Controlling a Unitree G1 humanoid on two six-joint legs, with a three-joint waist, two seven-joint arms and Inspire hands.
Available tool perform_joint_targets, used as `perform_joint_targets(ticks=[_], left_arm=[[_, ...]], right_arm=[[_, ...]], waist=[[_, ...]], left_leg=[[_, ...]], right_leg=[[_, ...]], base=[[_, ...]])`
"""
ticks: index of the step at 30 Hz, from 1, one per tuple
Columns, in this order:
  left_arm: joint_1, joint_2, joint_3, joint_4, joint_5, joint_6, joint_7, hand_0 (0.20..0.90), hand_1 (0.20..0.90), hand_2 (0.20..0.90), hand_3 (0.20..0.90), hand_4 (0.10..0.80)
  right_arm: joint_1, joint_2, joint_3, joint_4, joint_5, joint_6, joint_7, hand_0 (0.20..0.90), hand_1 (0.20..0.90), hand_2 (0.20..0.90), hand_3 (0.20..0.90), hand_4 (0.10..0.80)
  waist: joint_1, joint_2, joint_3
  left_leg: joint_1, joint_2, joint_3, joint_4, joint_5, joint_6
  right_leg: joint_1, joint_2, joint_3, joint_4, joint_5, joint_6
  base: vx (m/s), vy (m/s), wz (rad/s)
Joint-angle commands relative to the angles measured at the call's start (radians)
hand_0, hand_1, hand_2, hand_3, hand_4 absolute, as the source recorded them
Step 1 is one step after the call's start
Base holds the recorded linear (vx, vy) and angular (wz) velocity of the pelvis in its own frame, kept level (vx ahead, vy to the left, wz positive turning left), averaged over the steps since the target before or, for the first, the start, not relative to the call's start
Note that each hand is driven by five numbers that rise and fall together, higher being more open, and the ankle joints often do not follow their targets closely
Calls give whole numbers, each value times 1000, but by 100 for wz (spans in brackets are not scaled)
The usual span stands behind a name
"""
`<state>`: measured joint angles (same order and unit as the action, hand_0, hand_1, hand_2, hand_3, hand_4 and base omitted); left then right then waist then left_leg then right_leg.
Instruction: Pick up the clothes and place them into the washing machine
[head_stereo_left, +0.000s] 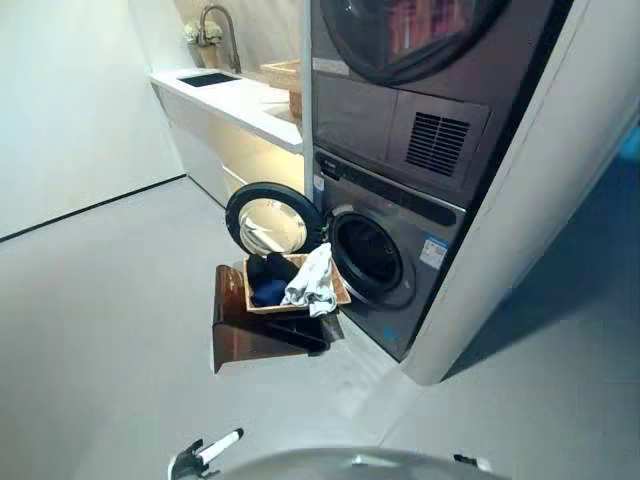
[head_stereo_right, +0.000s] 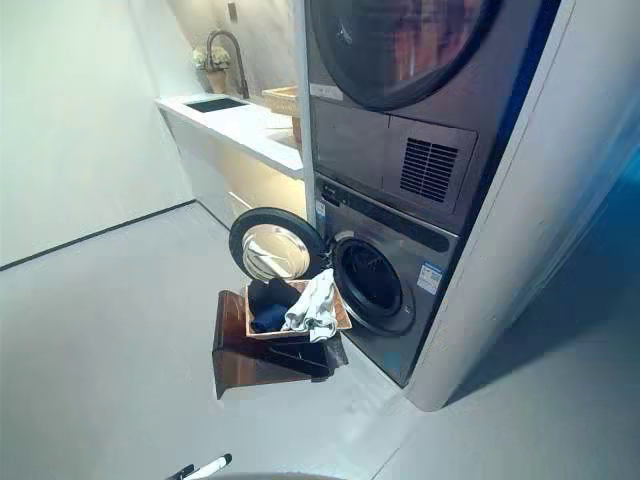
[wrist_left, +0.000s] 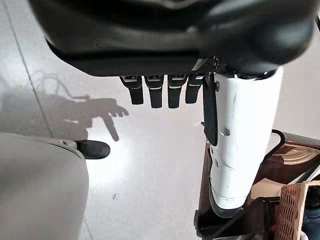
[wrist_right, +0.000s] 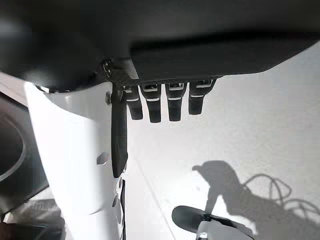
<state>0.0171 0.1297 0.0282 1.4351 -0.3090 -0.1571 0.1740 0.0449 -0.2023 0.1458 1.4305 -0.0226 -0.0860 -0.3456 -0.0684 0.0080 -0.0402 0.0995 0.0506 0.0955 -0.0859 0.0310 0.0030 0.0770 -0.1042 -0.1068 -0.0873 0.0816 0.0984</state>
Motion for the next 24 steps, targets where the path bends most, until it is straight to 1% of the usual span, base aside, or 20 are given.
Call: perform_joint_targets(ticks=[1,24], left_arm=[[-60,-9,18,57,27,-14,9,900,900,900,900,800],[-62,-8,23,54,19,-14,1,900,900,900,900,800]], right_arm=[[-143,-1,-29,40,-4,-21,-22,900,900,900,900,800],[-146,0,-23,39,-7,-21,-14,900,900,900,900,800]], waist=[[0,-20,79],[0,-25,76]], left_leg=[[51,-60,-15,-1,-87,-37],[58,-55,-18,-1,-89,-36]], right_leg=[[41,5,-8,0,-61,20],[50,12,-10,0,-67,15]], base=[[0,0,0],[1,-4,0]])
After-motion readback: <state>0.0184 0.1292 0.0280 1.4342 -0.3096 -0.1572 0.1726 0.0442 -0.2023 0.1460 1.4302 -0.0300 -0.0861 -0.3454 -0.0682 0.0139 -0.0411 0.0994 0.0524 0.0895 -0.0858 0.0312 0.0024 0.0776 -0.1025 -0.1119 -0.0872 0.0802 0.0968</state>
